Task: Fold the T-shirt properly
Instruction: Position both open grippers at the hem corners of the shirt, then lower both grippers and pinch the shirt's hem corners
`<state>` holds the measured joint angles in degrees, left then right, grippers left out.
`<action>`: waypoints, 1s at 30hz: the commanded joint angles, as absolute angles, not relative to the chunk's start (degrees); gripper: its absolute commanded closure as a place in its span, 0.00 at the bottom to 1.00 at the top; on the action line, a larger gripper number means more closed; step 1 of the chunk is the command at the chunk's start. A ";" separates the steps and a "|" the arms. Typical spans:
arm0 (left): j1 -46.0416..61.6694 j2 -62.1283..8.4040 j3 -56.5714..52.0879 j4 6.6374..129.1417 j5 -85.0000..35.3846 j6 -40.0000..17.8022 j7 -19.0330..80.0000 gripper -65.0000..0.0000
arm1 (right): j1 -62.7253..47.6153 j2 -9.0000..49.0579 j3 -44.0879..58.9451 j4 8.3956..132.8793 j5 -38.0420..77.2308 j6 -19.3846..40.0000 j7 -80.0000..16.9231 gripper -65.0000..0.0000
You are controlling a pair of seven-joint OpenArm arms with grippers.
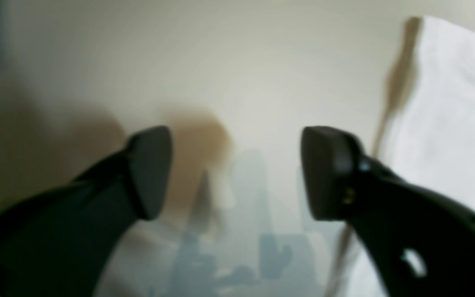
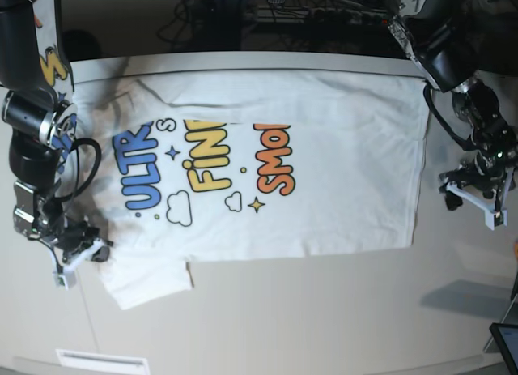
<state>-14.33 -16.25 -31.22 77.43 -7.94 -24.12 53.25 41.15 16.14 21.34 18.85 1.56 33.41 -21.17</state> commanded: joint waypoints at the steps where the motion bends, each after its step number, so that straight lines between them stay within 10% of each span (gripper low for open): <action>1: -16.66 -17.45 -31.34 77.76 -8.57 -24.22 51.82 0.11 | 42.15 16.57 21.23 18.95 0.40 33.45 -23.34 0.99; 10: -25.01 -17.36 -31.25 66.15 -22.55 -24.22 51.56 0.00 | 42.15 16.57 21.23 18.95 0.40 33.45 -23.43 0.99; 30: -38.46 -17.01 -22.81 41.01 -9.19 -18.77 42.24 0.00 | 42.07 16.75 21.14 18.95 0.40 33.45 -23.43 0.99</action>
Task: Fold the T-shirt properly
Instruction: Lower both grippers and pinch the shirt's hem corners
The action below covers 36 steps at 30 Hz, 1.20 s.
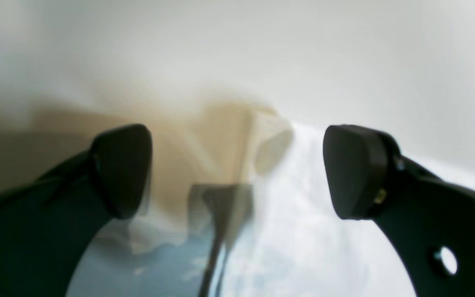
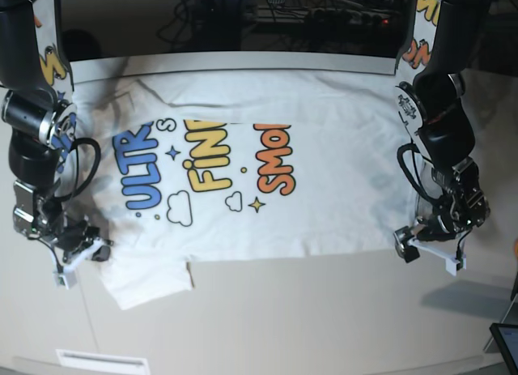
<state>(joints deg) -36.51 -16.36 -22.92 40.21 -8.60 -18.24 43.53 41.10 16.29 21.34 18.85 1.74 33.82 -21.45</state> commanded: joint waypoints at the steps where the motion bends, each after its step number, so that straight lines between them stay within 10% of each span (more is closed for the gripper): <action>1: -38.55 -17.01 -22.81 40.04 -9.19 -18.59 41.89 0.00 | 42.07 16.75 21.14 18.95 0.40 33.45 -23.43 0.99; 29: -39.16 -13.49 -16.48 35.65 -9.27 -18.95 42.15 0.01 | 42.07 17.80 21.14 18.95 0.31 33.45 -23.52 0.99; 36: -38.46 -13.14 -16.48 35.65 -9.27 -18.95 41.98 0.44 | 42.07 17.80 21.14 18.95 0.31 33.45 -23.52 0.99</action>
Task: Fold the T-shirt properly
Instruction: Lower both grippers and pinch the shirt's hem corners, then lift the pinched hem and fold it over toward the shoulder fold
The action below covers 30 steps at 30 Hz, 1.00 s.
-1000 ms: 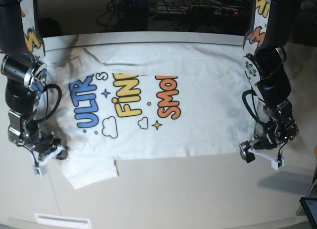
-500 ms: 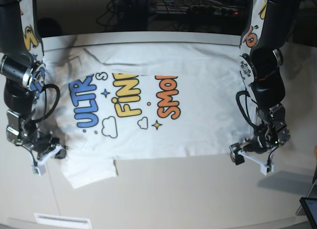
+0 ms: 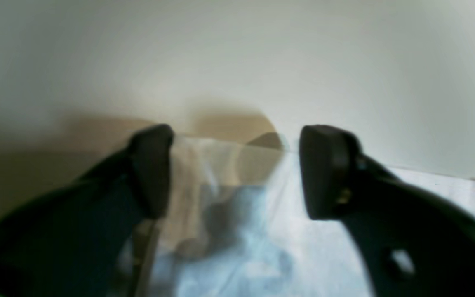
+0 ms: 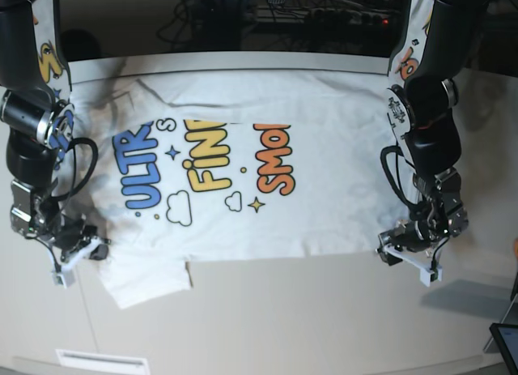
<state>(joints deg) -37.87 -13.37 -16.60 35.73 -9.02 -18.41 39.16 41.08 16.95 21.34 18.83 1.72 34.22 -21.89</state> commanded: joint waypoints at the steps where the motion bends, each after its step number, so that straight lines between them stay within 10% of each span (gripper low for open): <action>1: -38.46 -13.14 -16.48 35.65 -9.27 -18.95 41.98 0.52 | 42.07 17.80 21.14 18.95 0.31 33.45 -23.52 0.99; 5: -38.46 -13.41 -16.48 35.65 -9.10 -18.95 41.89 0.84 | 42.07 17.80 21.14 18.95 0.31 33.45 -23.52 0.99; 14: -37.67 -13.49 -16.48 38.20 -8.92 -18.95 42.15 1.00 | 39.87 17.45 21.23 22.20 0.31 33.45 -20.70 0.99; 30: -32.57 -12.26 -16.57 60.70 -9.27 -18.86 50.42 1.00 | 36.88 17.36 21.49 30.90 0.40 33.54 -19.74 0.99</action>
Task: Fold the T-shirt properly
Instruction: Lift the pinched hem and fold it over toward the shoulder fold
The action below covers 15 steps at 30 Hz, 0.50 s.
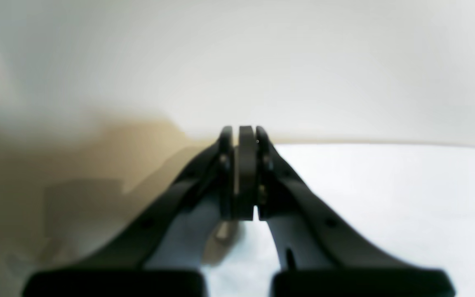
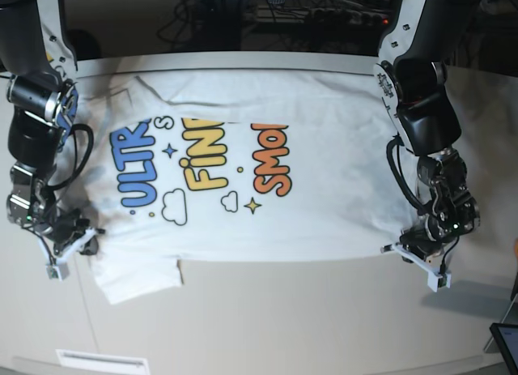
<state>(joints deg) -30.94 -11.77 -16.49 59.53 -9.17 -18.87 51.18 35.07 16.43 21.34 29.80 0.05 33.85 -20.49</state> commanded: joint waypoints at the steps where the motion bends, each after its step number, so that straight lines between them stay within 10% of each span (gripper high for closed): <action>1: -32.57 -12.00 -16.57 61.49 -9.27 -18.86 50.68 1.00 | 36.88 17.36 21.49 31.52 0.40 33.63 -19.38 0.99; 15: -30.81 -10.59 -16.48 66.68 -9.27 -18.95 52.70 1.00 | 31.69 15.87 21.32 44.26 0.48 33.63 -17.80 0.99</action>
<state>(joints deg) -29.15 -9.87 -16.45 65.43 -9.02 -18.90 53.41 29.85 15.00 21.34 43.00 -0.32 33.80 -19.29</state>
